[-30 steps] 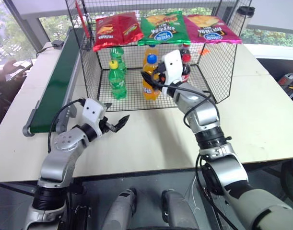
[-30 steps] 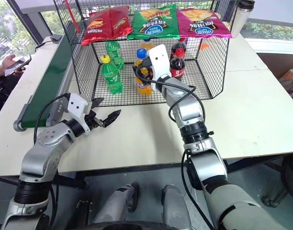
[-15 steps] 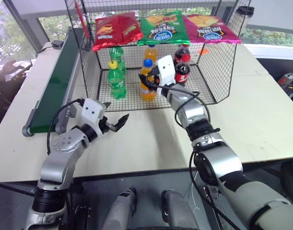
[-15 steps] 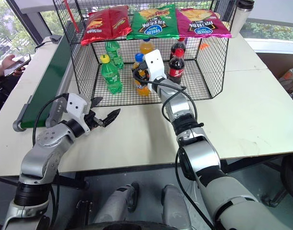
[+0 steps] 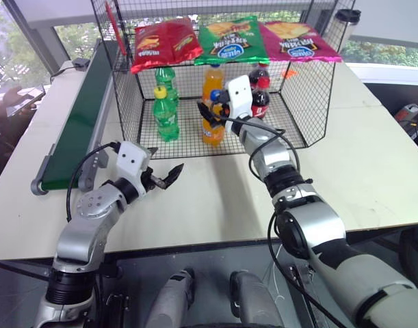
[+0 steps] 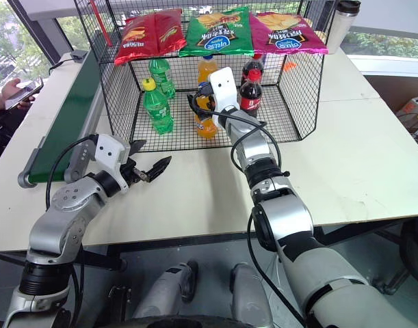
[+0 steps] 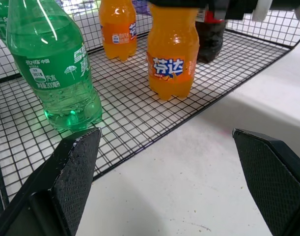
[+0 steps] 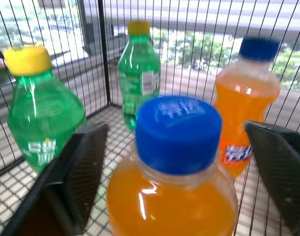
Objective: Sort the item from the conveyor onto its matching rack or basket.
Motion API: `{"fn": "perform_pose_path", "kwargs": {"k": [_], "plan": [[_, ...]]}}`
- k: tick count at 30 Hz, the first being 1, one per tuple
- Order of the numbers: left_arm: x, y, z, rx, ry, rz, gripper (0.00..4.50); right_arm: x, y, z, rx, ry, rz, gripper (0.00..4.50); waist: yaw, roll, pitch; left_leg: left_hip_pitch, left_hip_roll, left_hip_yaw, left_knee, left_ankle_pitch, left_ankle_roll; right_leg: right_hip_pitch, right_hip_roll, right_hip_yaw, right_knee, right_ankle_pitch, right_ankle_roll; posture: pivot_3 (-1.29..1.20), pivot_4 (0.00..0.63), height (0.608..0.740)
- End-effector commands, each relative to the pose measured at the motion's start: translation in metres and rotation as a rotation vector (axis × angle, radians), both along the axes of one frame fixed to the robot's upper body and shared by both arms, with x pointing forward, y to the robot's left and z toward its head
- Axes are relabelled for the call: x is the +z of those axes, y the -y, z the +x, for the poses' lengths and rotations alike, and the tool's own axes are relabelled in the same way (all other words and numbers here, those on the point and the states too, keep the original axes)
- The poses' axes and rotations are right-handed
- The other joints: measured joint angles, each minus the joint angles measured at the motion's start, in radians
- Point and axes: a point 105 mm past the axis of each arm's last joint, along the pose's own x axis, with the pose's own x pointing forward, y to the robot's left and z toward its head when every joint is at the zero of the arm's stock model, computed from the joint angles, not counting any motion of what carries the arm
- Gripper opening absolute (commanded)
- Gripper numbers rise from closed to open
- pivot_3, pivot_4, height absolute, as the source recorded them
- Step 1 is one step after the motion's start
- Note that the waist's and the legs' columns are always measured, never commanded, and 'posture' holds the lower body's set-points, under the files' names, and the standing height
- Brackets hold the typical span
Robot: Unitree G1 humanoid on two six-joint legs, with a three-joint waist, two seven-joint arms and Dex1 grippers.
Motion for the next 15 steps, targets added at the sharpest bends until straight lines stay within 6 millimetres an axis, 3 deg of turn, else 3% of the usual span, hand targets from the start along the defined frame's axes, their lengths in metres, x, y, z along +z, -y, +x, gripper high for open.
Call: {"fn": "perform_pose_path", "kwargs": {"k": [1, 8, 15], "plan": [[0.014, 0.001, -0.001, -0.009, 0.05, -0.009, 4.5, 0.027, -0.006, -0.004, 0.024, 0.083, 0.017, 4.44, 0.0, 0.0, 0.0, 0.0, 0.0, 0.0, 0.0, 0.0, 0.0, 0.0, 0.0, 0.0, 0.0, 0.0, 0.0, 0.0, 0.15, 0.739], [0.014, 0.001, 0.001, -0.005, 0.054, -0.011, 4.5, 0.044, -0.002, -0.015, 0.071, 0.121, 0.008, 4.44, 0.001, 0.0, 0.0, 0.0, 0.001, 0.0, 0.0, 0.0, -0.001, 0.0, 0.001, 0.001, 0.0, 0.0, -0.001, 0.0, 0.15, 0.739], [0.014, 0.001, 0.002, -0.006, 0.058, -0.012, 4.5, 0.038, 0.017, -0.038, 0.103, 0.127, -0.097, 4.44, 0.005, 0.0, 0.0, 0.0, 0.001, 0.0, 0.0, 0.0, -0.001, 0.0, 0.001, 0.001, 0.0, 0.0, -0.001, 0.0, 0.15, 0.739]]}}
